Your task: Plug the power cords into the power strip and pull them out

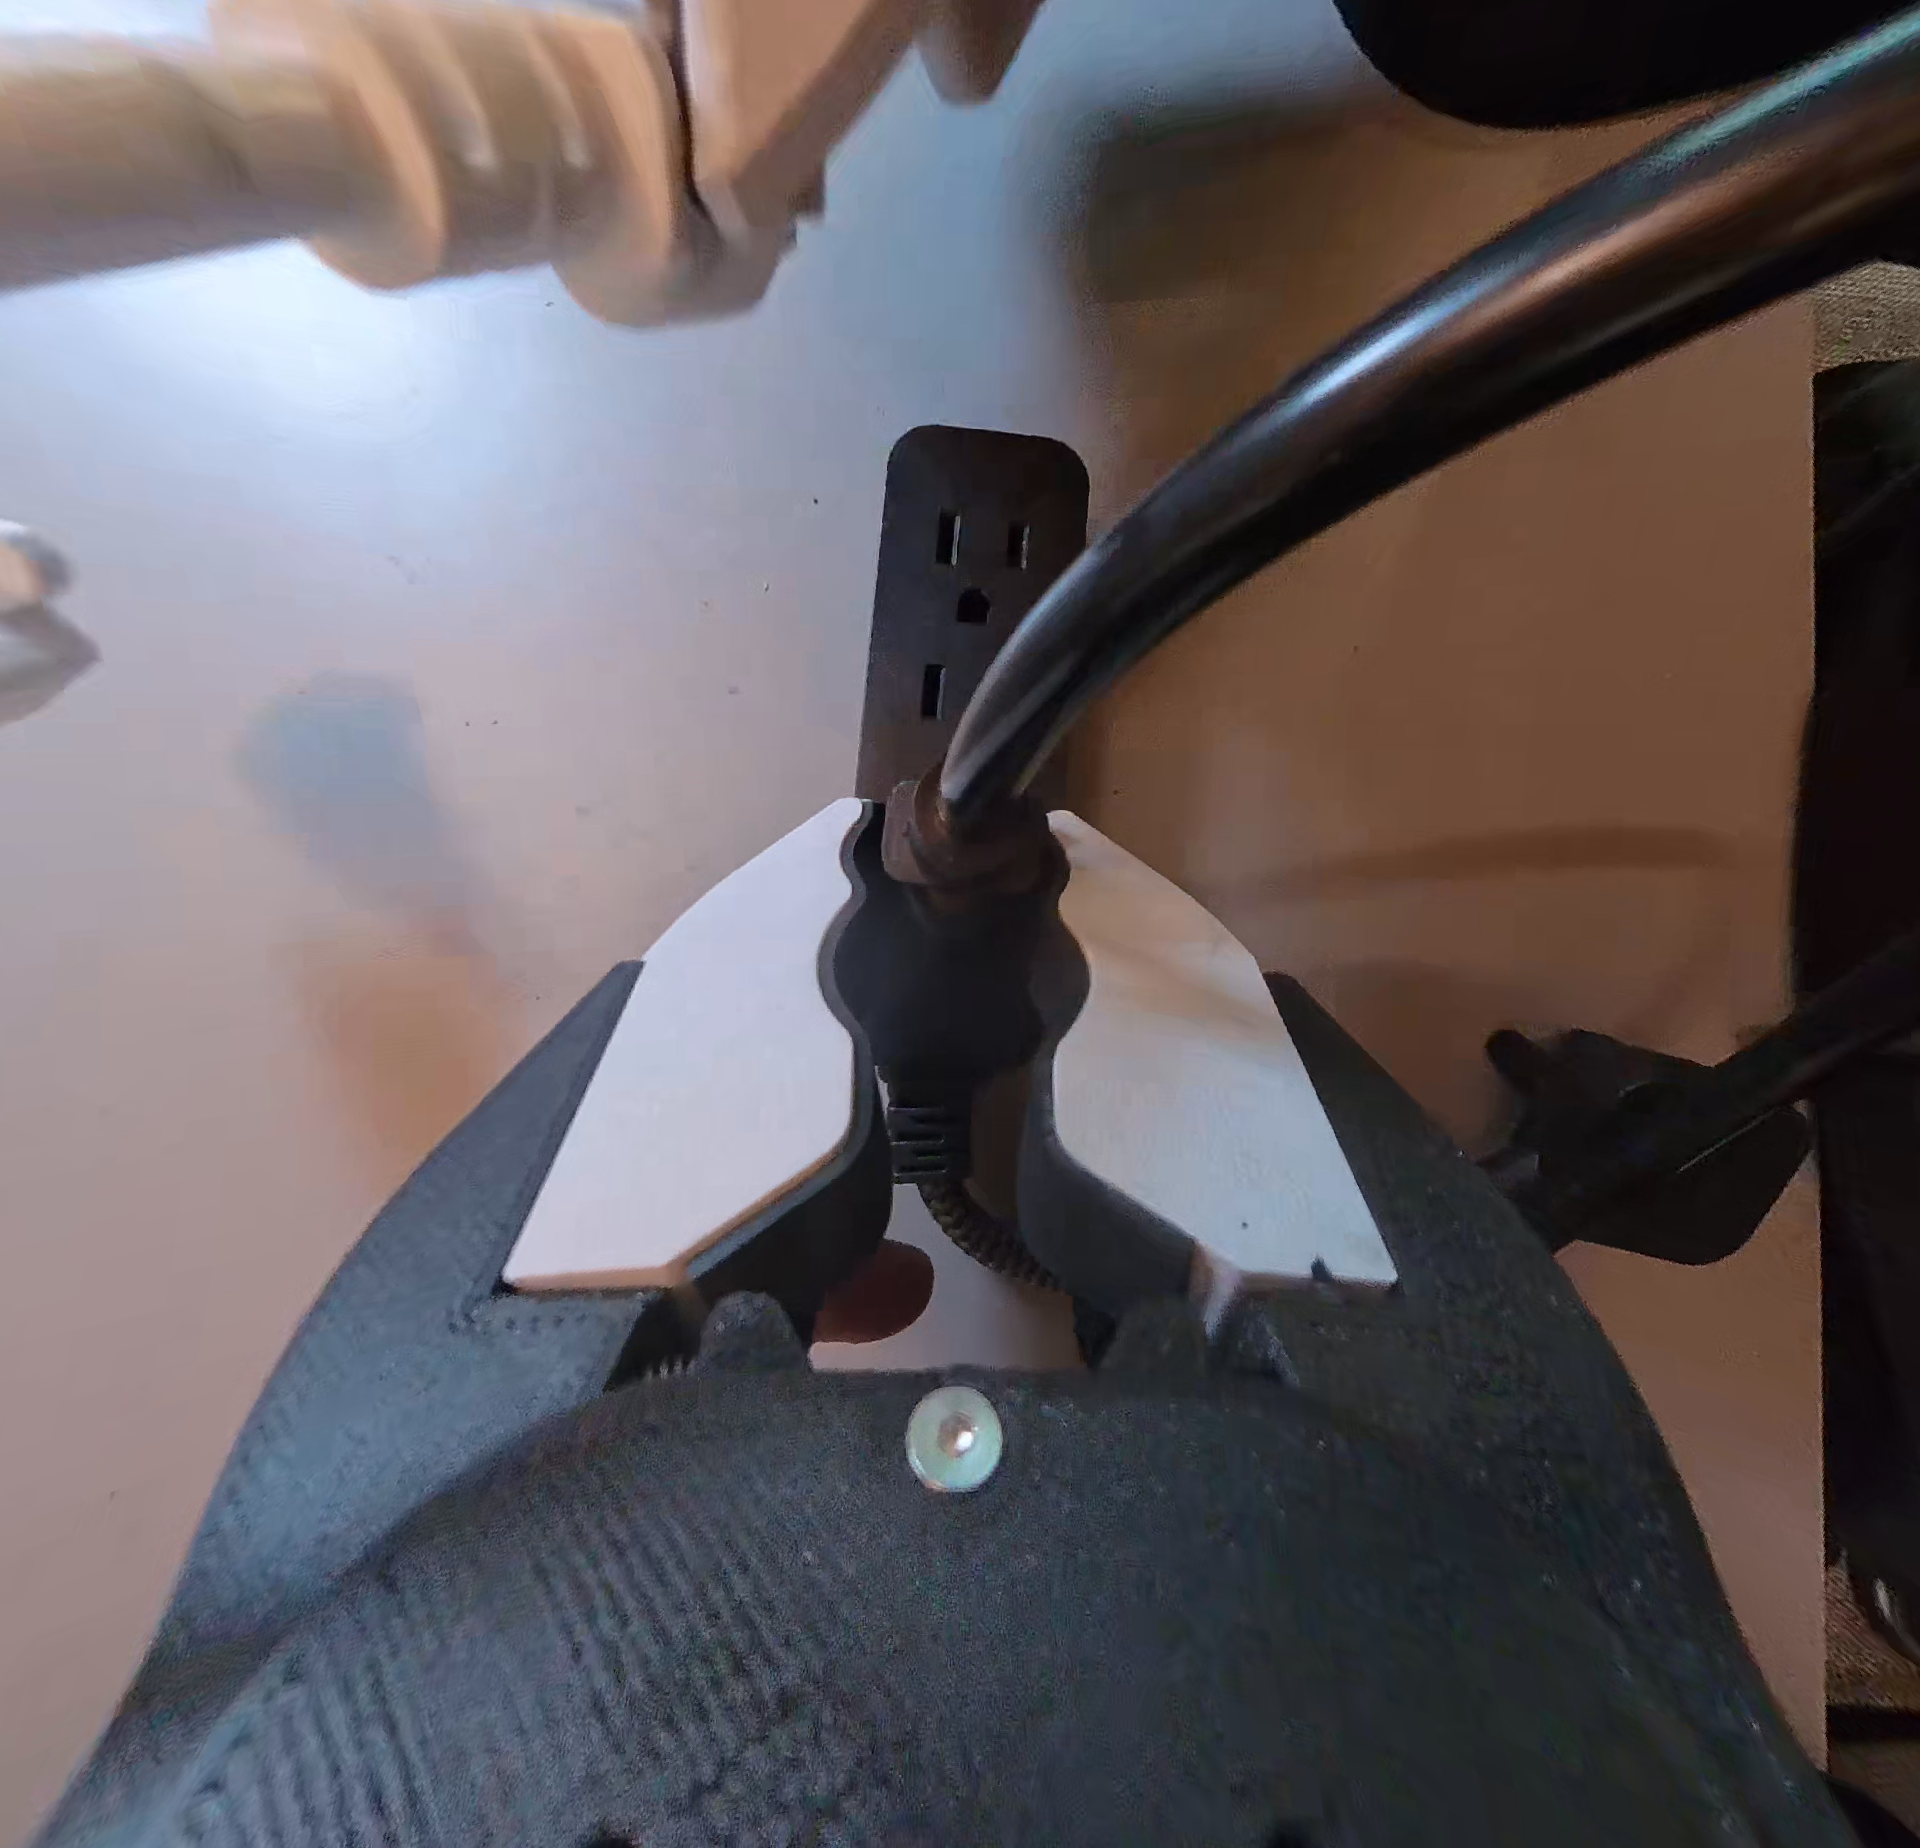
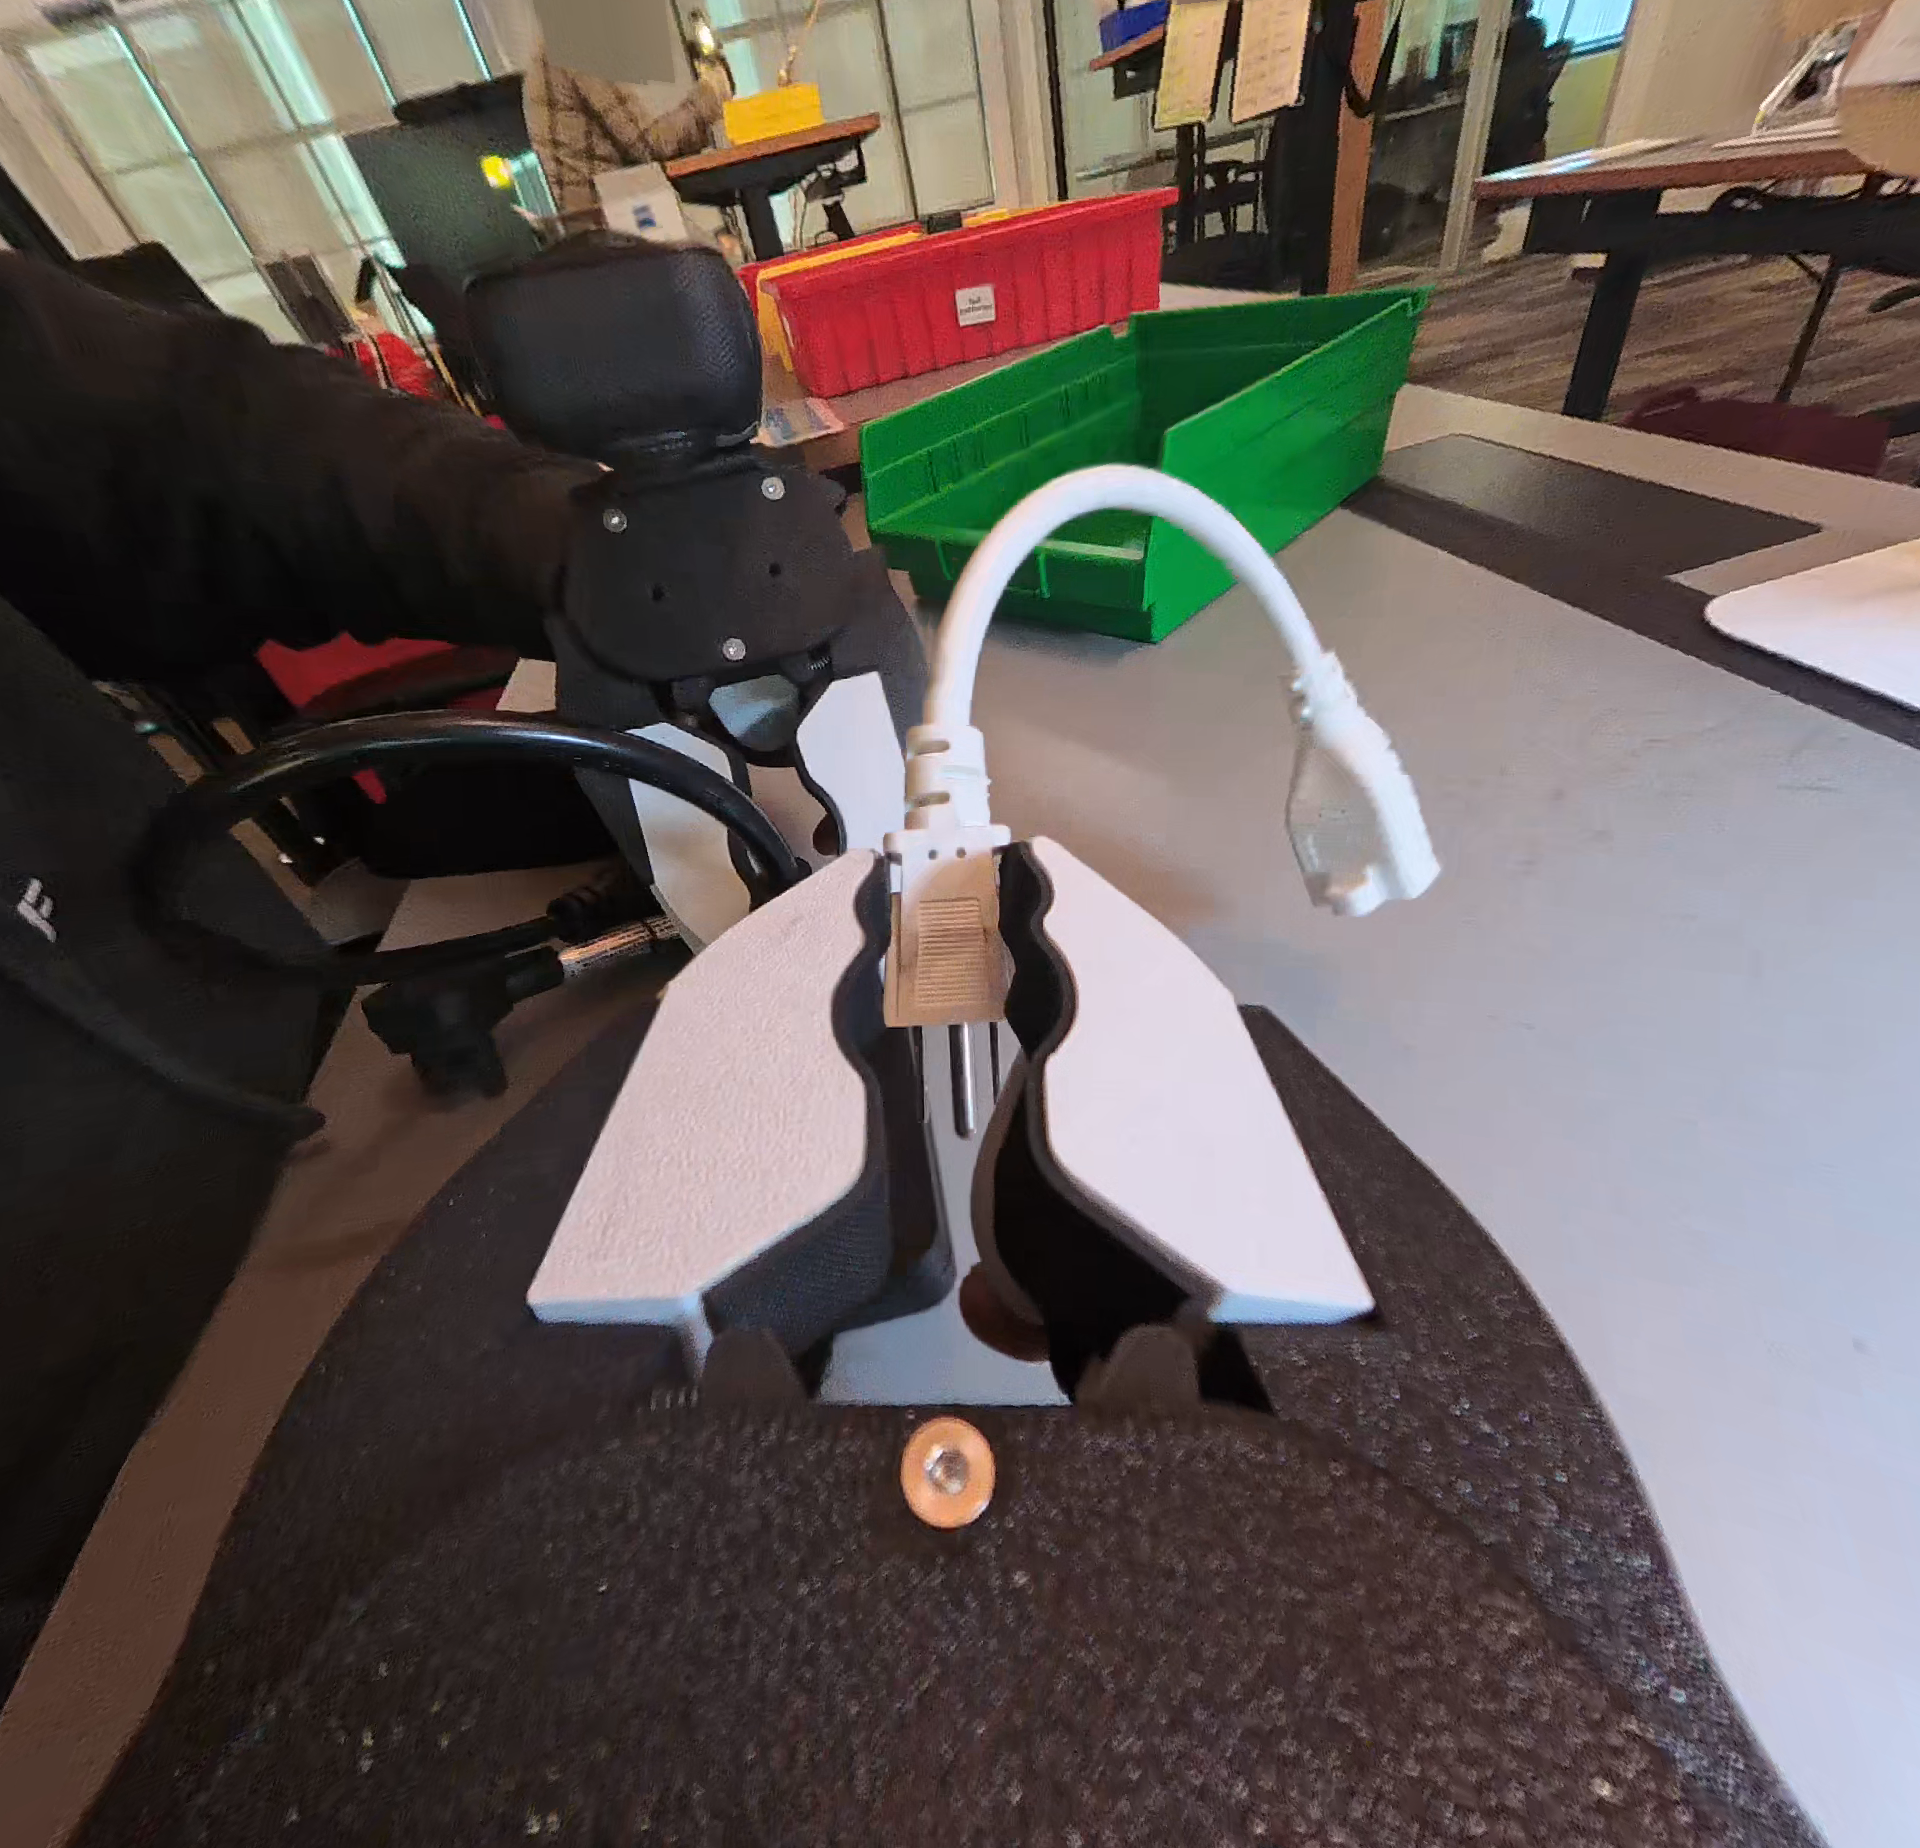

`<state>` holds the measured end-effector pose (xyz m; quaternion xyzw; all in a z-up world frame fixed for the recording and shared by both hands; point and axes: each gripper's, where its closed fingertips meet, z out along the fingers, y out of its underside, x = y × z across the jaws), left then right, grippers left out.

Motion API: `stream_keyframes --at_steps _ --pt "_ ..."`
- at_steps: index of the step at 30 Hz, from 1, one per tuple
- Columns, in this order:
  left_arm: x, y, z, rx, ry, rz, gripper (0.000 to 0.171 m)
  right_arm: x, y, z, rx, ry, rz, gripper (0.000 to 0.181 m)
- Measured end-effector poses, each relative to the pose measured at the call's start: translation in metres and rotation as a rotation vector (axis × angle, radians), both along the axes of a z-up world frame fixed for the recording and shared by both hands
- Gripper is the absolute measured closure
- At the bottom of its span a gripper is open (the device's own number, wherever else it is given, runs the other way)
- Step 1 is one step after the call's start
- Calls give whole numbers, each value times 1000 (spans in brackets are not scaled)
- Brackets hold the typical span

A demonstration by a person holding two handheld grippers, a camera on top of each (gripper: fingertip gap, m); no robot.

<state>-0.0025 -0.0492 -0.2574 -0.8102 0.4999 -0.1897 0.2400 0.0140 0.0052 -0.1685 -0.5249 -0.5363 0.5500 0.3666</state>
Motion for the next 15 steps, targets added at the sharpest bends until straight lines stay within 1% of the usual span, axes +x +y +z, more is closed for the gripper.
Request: stream_keyframes --at_steps 3,7,8,12,13,15 --pt "0 4 1 13 11 12 143 2 -1 4 -40 13 25 160" --pt "0 6 2 11 -28 30 144 5 4 5 -81 22 23 160" --pt "-1 7 5 17 -45 40 136 7 6 2 -89 12 23 160" --pt "-5 10 25 61 -167 78 119 8 10 -8 -112 -26 12 159" --pt "-6 9 31 73 -211 78 117 7 11 -9 -129 -26 11 159" --pt "-11 12 47 104 -322 109 120 6 12 -8 -178 -19 15 159"
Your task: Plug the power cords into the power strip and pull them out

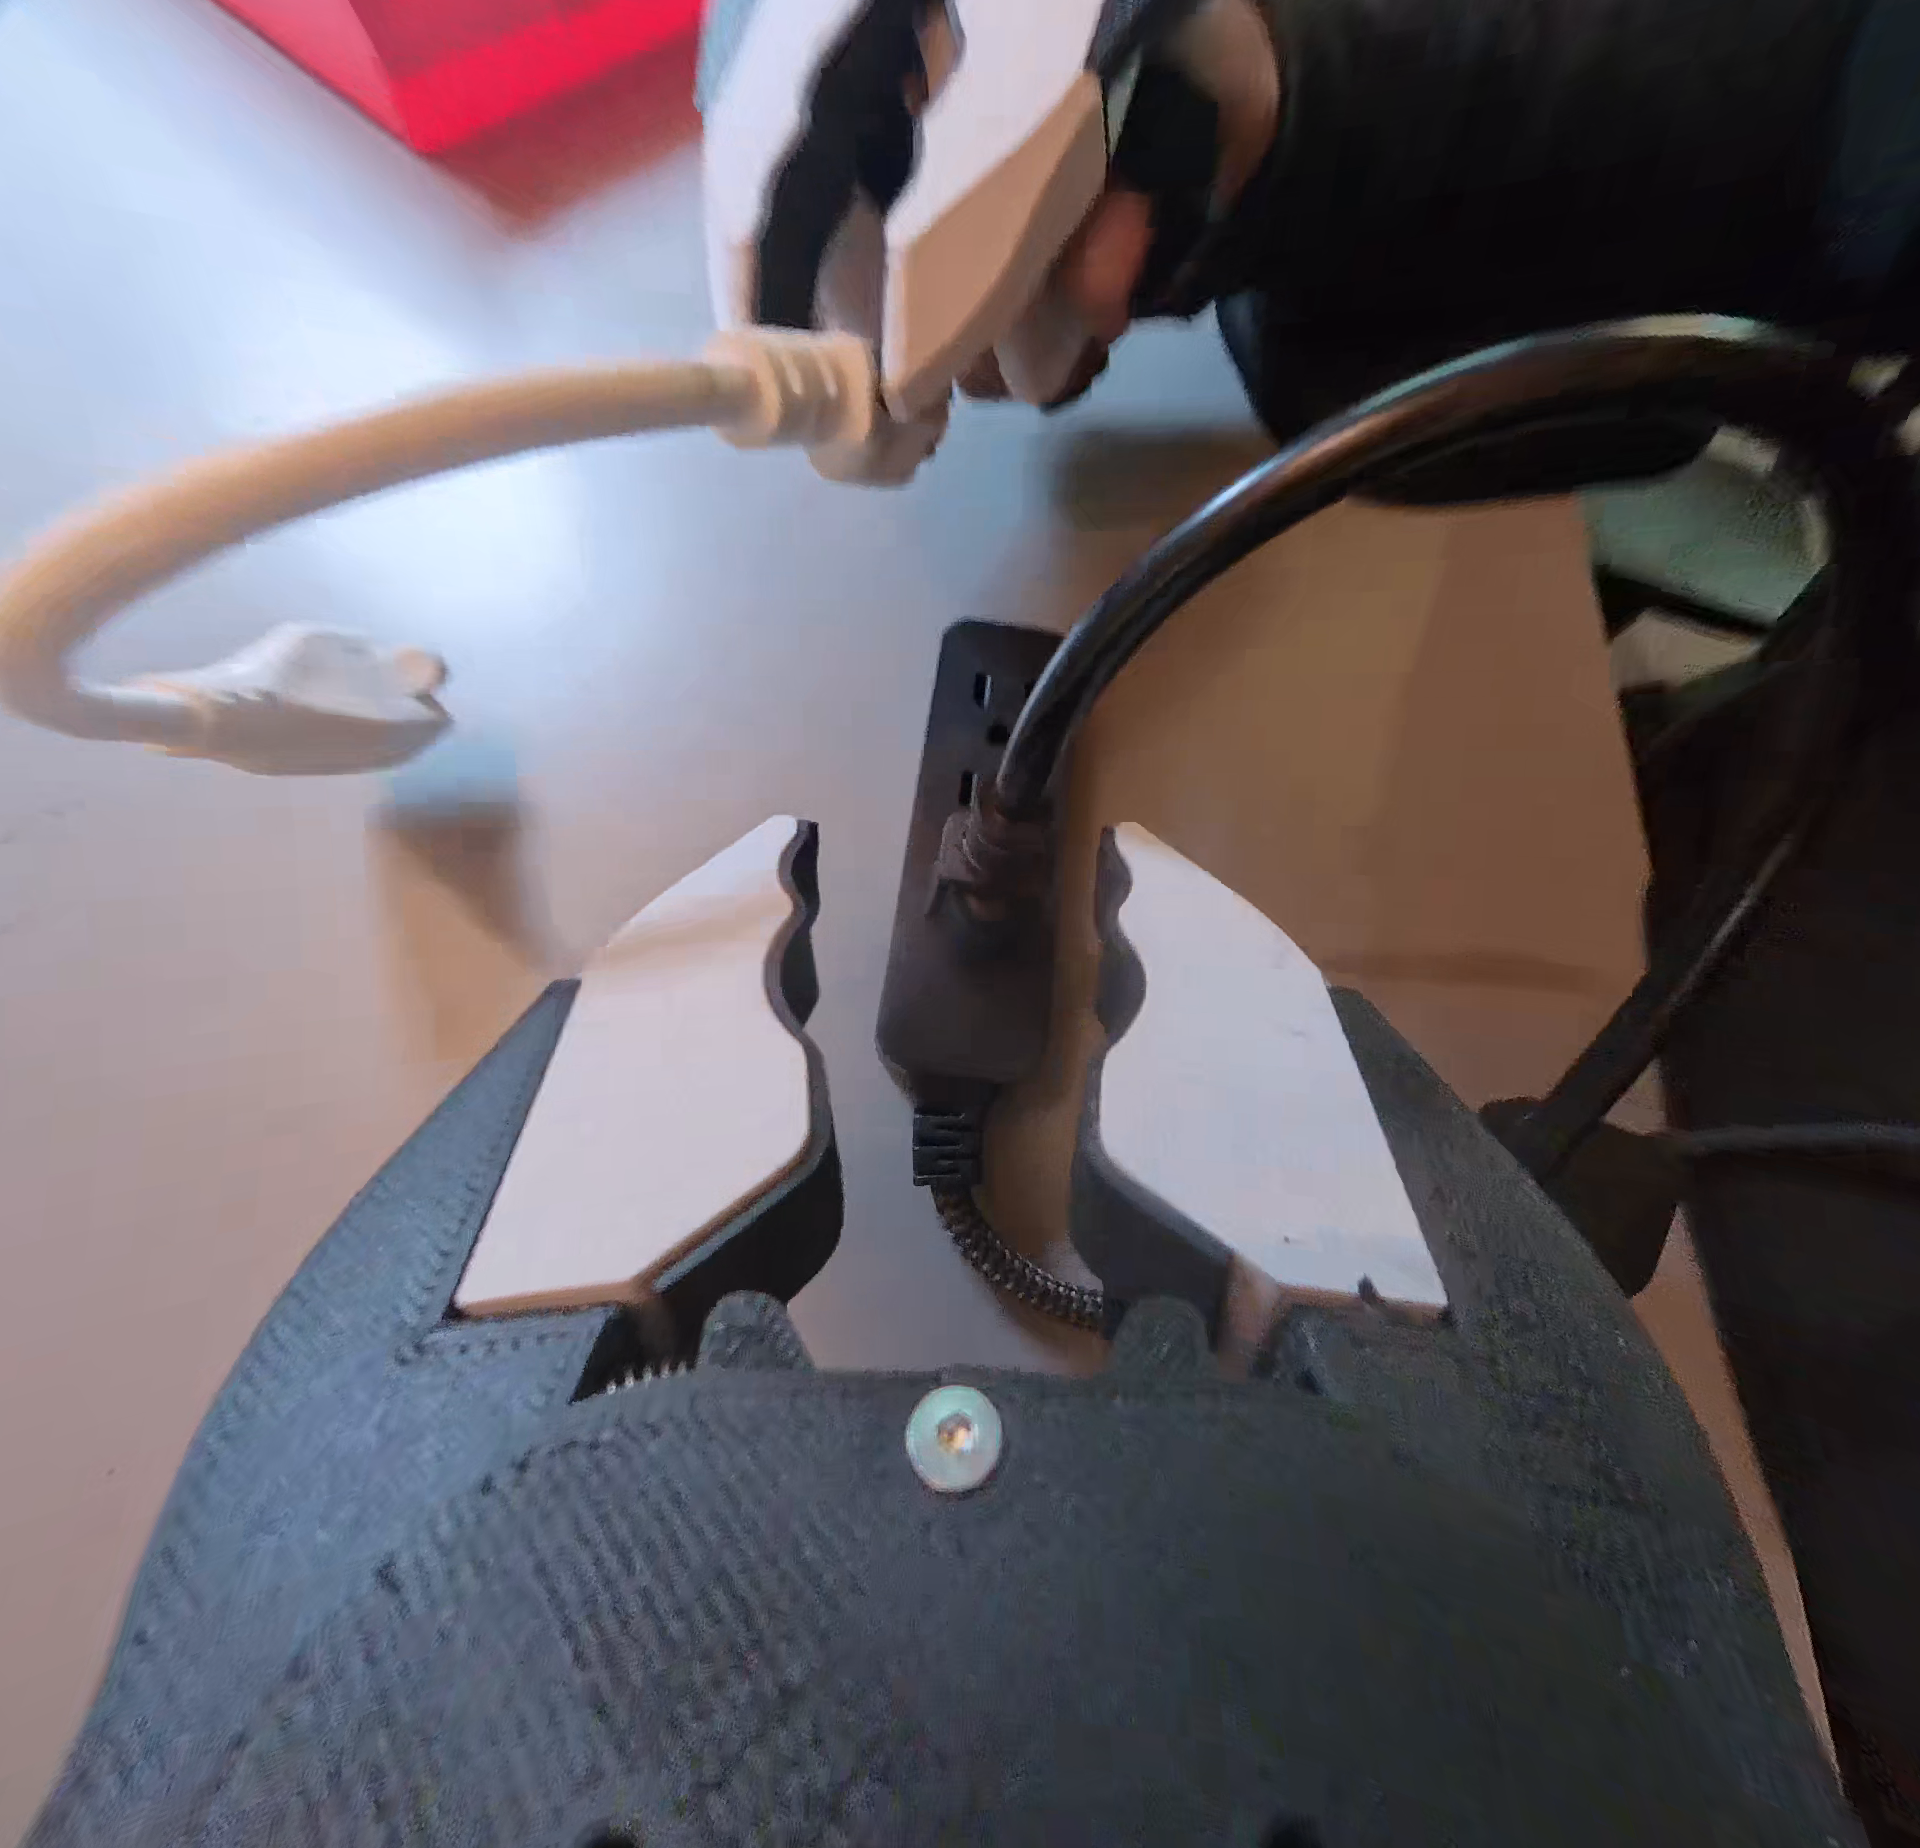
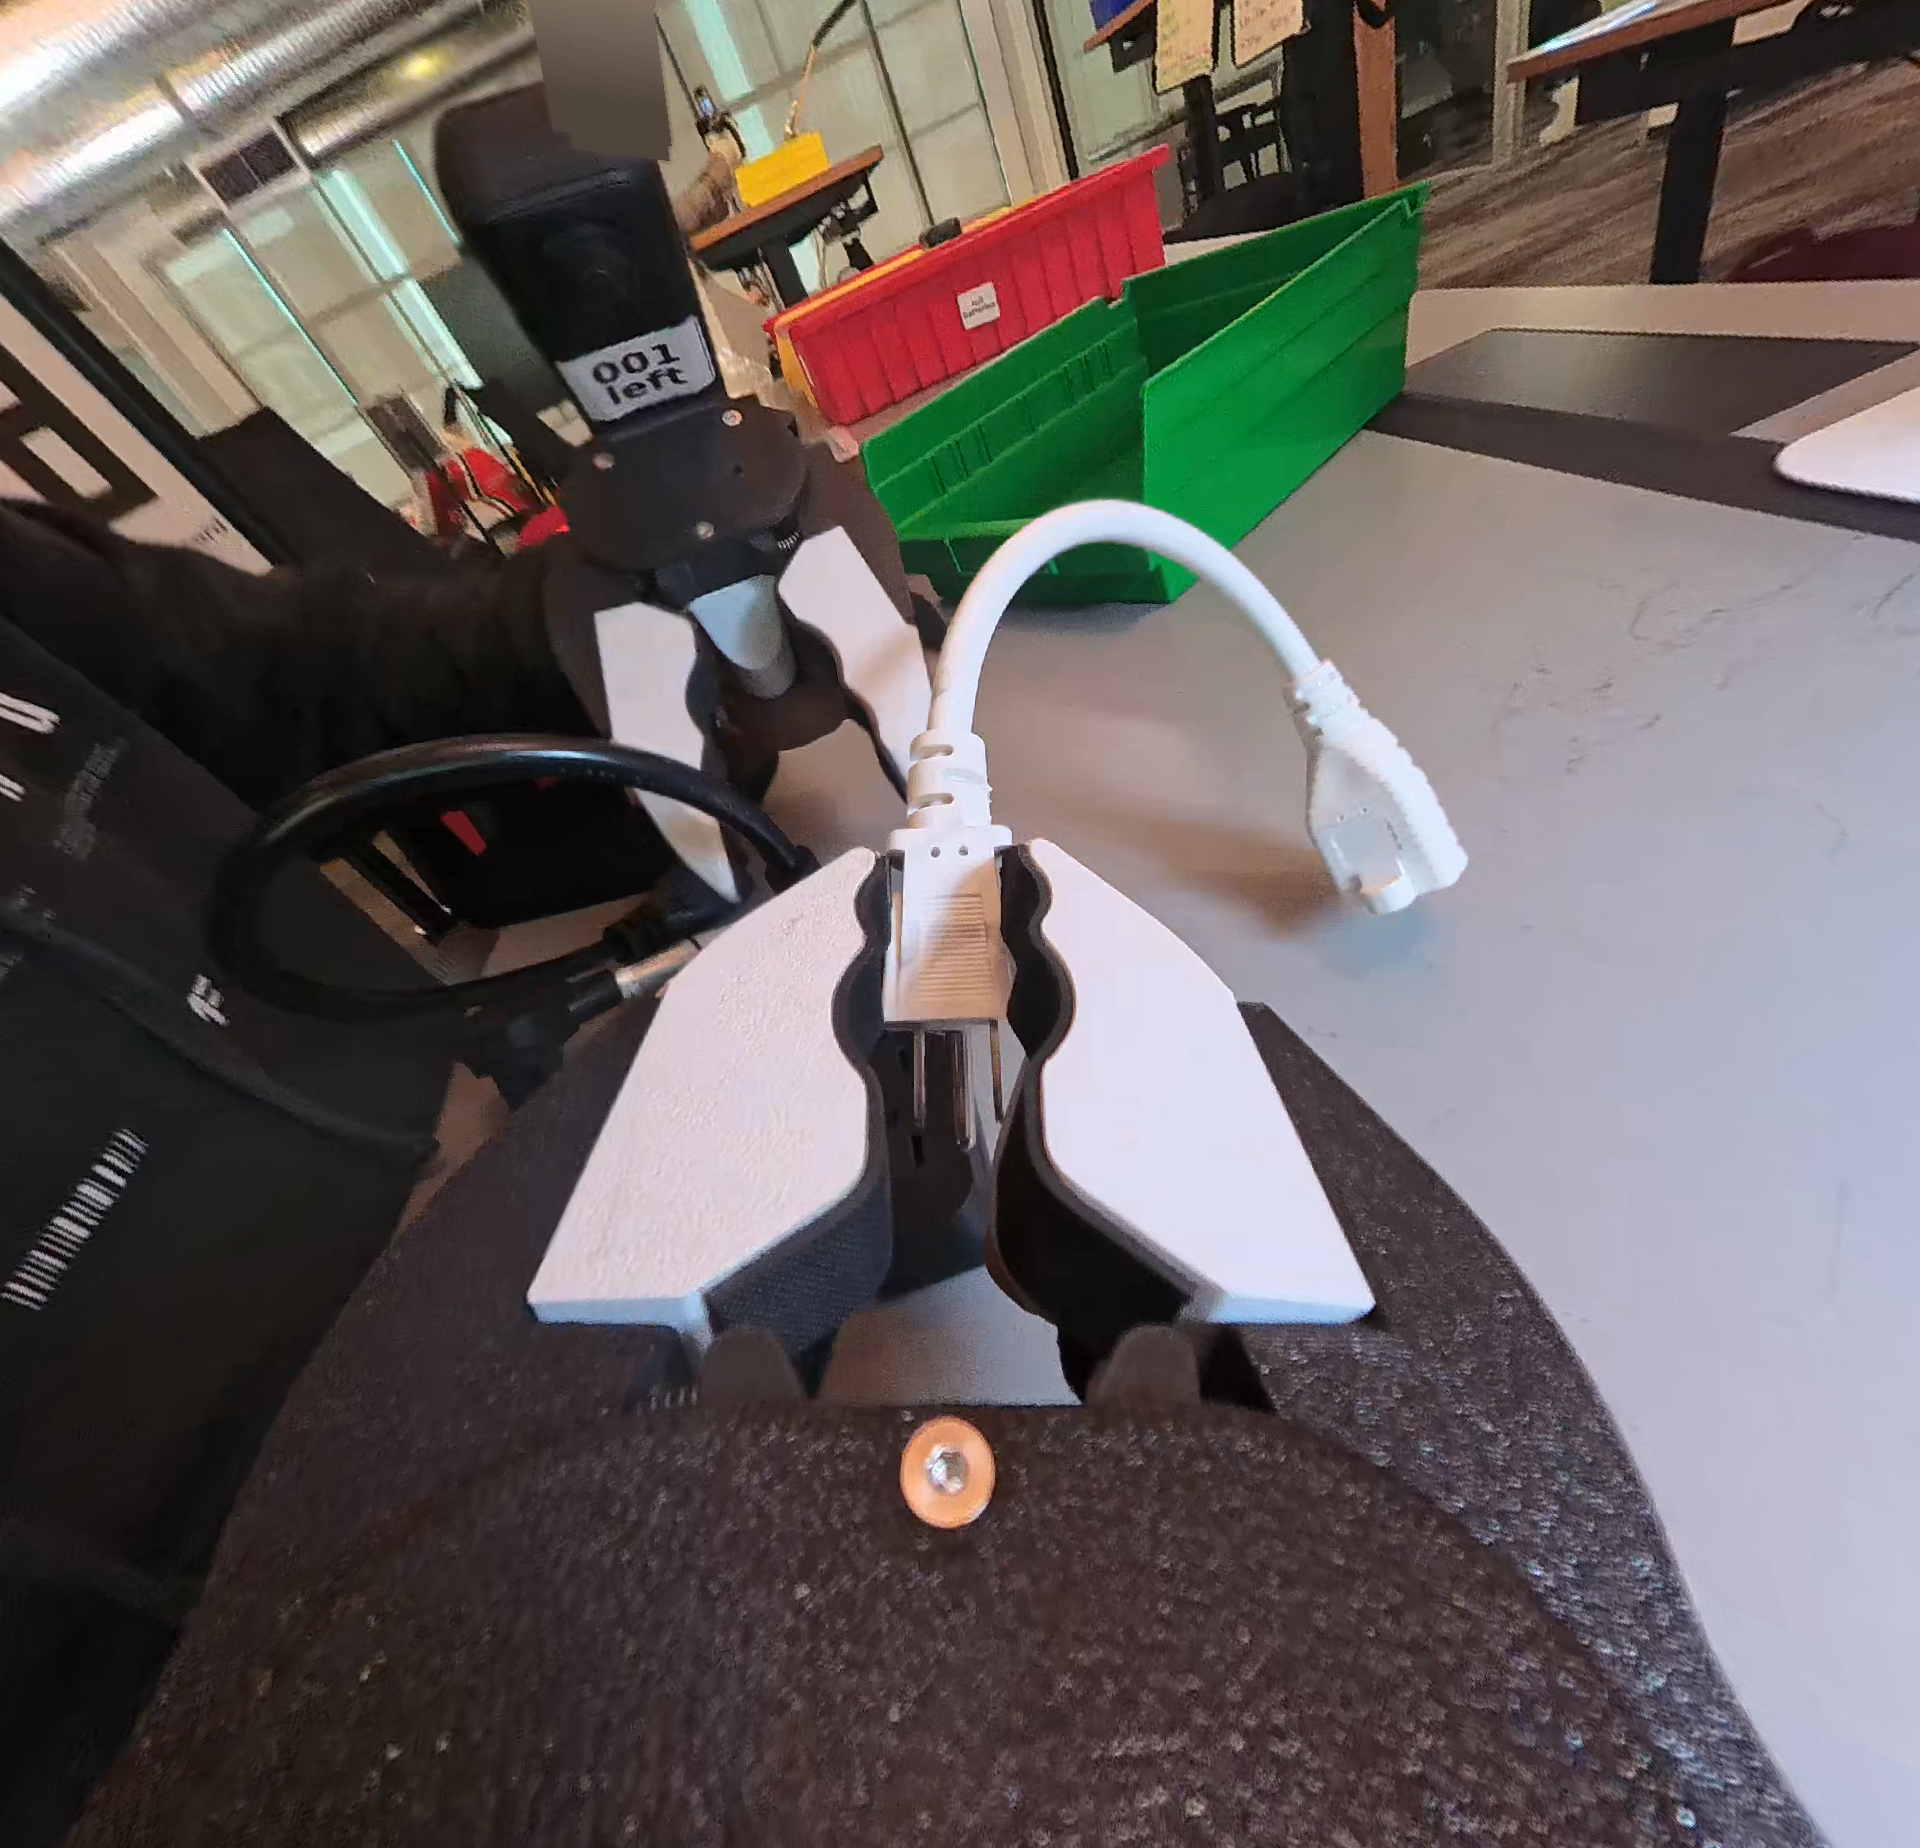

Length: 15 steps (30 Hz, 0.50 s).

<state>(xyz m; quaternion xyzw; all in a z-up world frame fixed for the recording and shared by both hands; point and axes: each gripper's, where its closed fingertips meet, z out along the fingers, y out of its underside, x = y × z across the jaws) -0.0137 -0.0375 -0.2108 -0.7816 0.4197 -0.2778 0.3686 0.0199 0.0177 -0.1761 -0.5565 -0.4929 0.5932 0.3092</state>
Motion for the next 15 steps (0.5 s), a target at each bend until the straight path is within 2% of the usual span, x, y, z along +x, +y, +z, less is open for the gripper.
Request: stream_keyframes --at_steps 5,8,11,15 --pt "-23 12 46 52 -399 87 146 -2 5 8 -133 28 15 160" --pt "-31 23 52 -16 -582 139 154 -4 2 2 -77 -34 41 160" --pt "-21 24 47 -102 -626 97 148 -8 -1 4 64 -93 43 160" --pt "-1 30 49 -134 -624 26 140 -14 -3 17 217 -91 31 160"
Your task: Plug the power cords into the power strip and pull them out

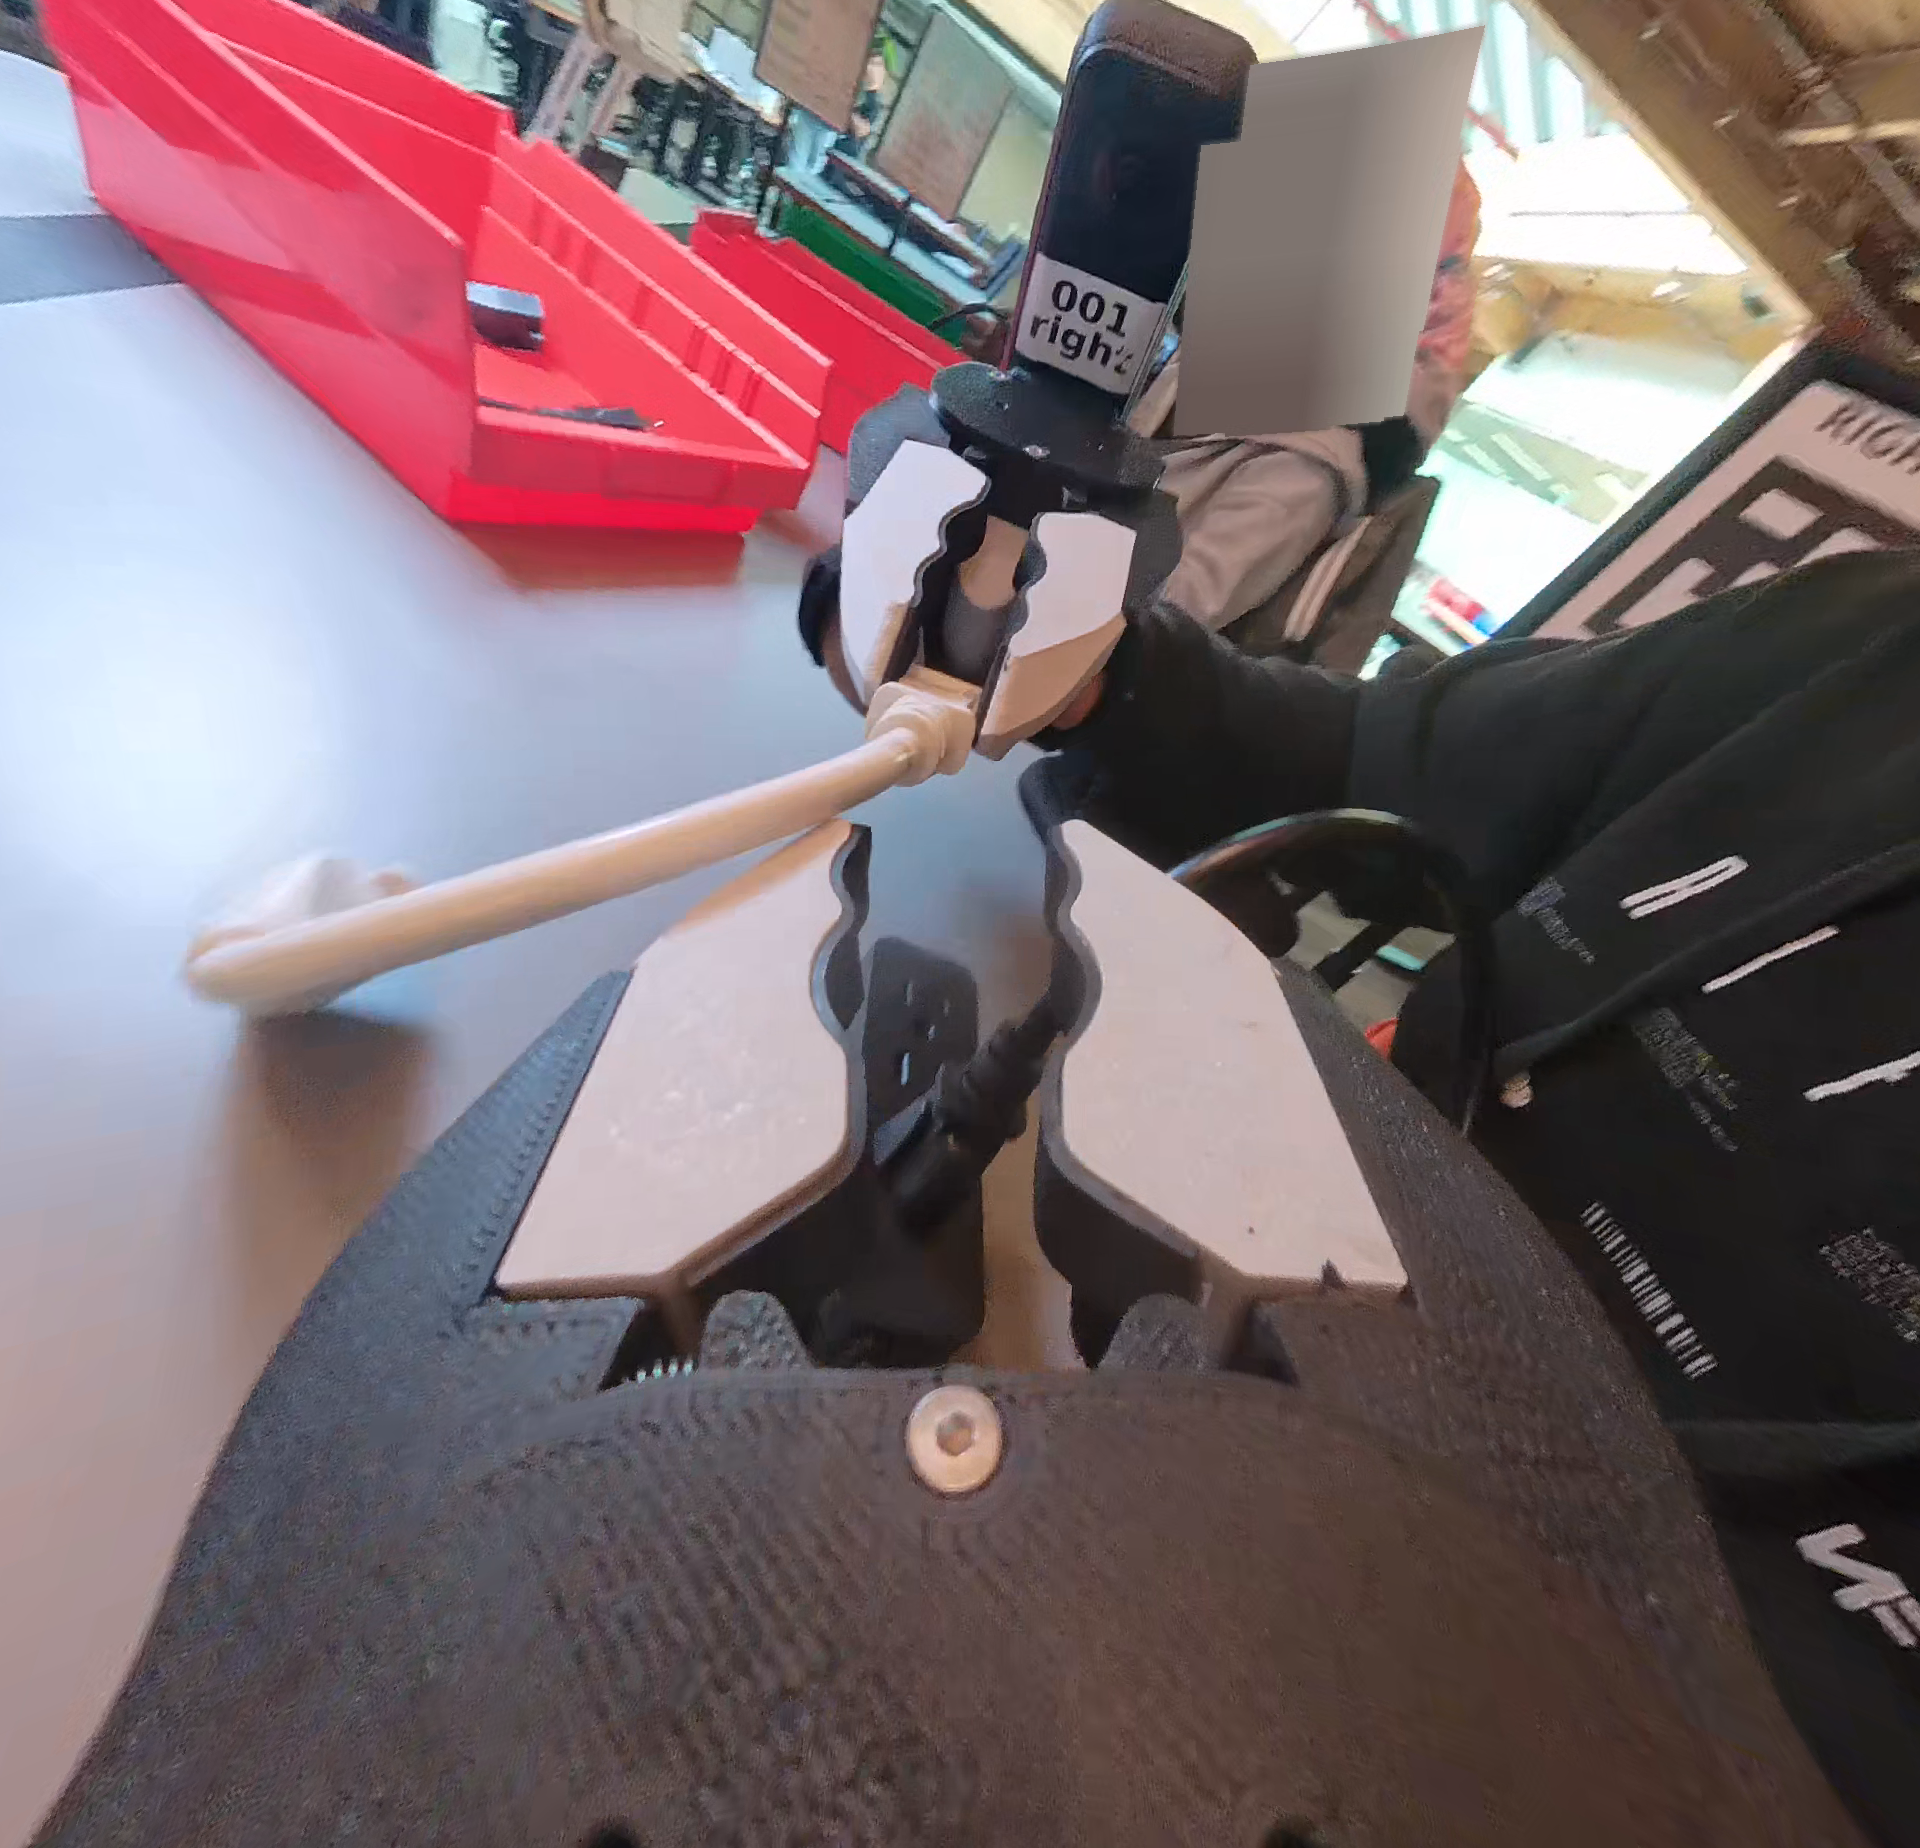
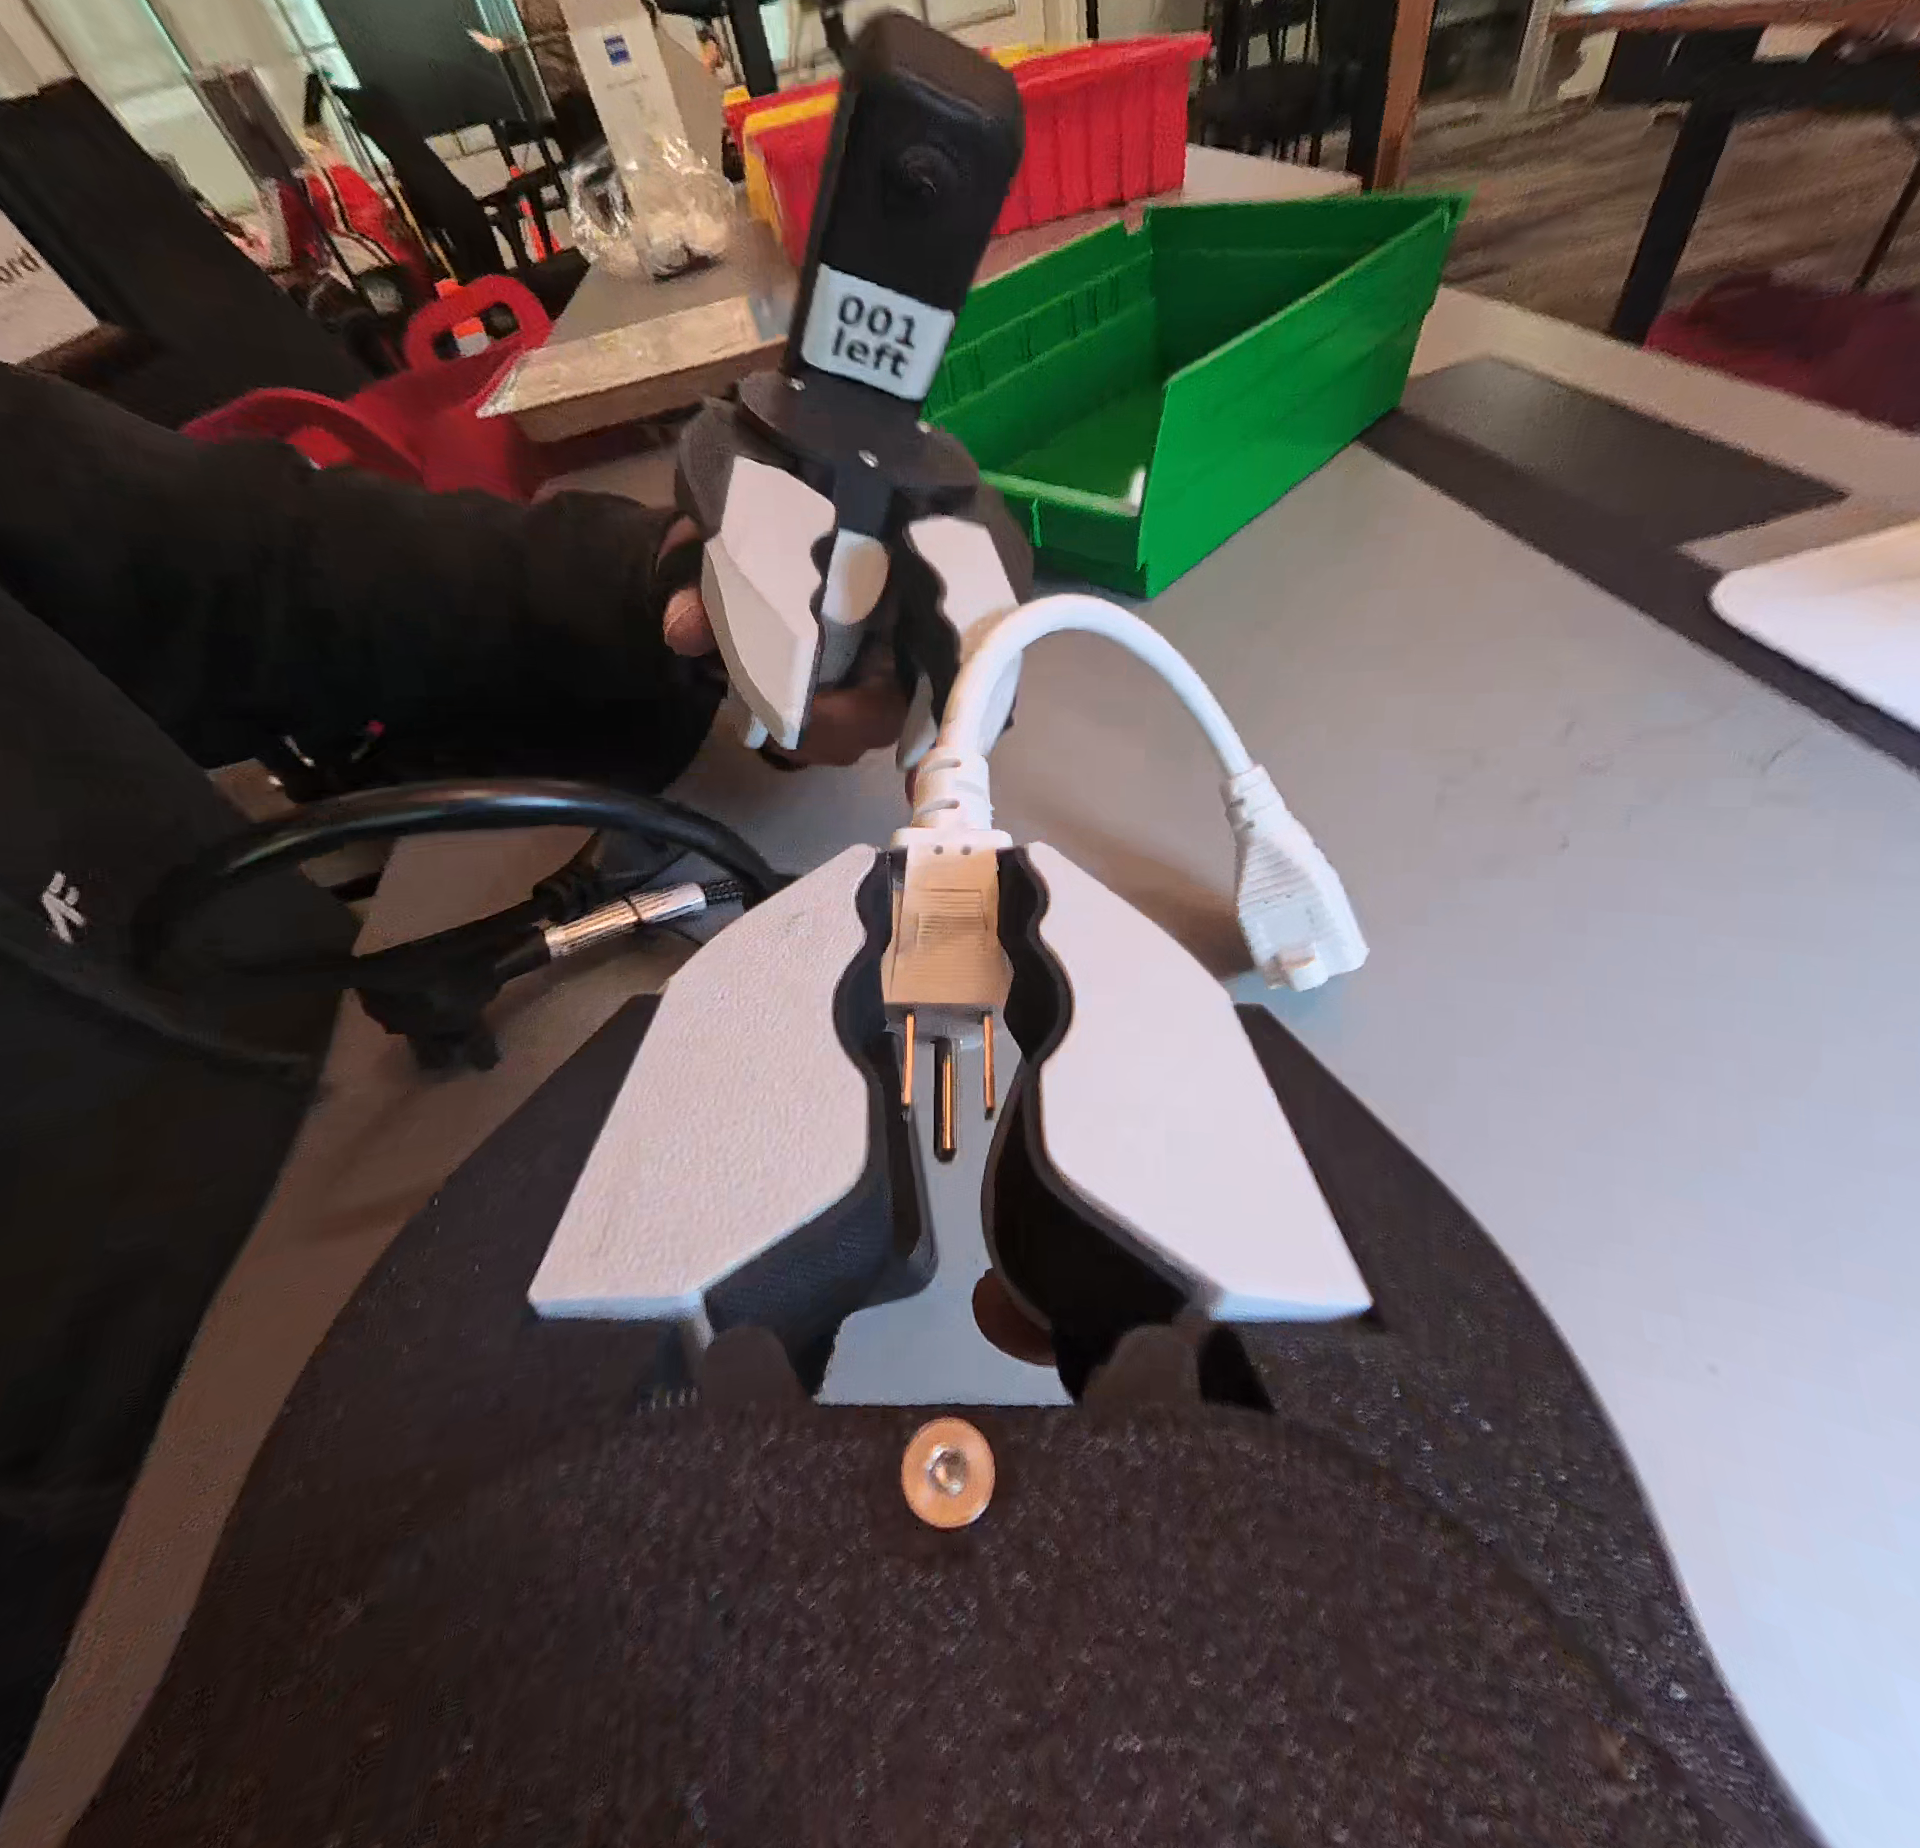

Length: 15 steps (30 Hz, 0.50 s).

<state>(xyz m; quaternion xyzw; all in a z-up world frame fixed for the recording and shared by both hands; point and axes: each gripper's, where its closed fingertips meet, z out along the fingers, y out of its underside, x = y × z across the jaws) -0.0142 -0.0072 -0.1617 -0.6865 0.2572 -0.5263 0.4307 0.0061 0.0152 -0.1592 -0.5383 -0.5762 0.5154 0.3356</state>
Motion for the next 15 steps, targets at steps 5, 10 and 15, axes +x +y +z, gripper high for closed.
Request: stream_keyframes --at_steps 5,10,15 --pt "-2 21 25 -70 -218 59 135 -6 -1 10 60 38 10 160" --pt "-11 24 32 -48 -285 141 162 -19 -11 -10 351 -32 10 160" --pt "3 14 32 214 60 159 165 -25 -7 -22 470 -137 12 156"
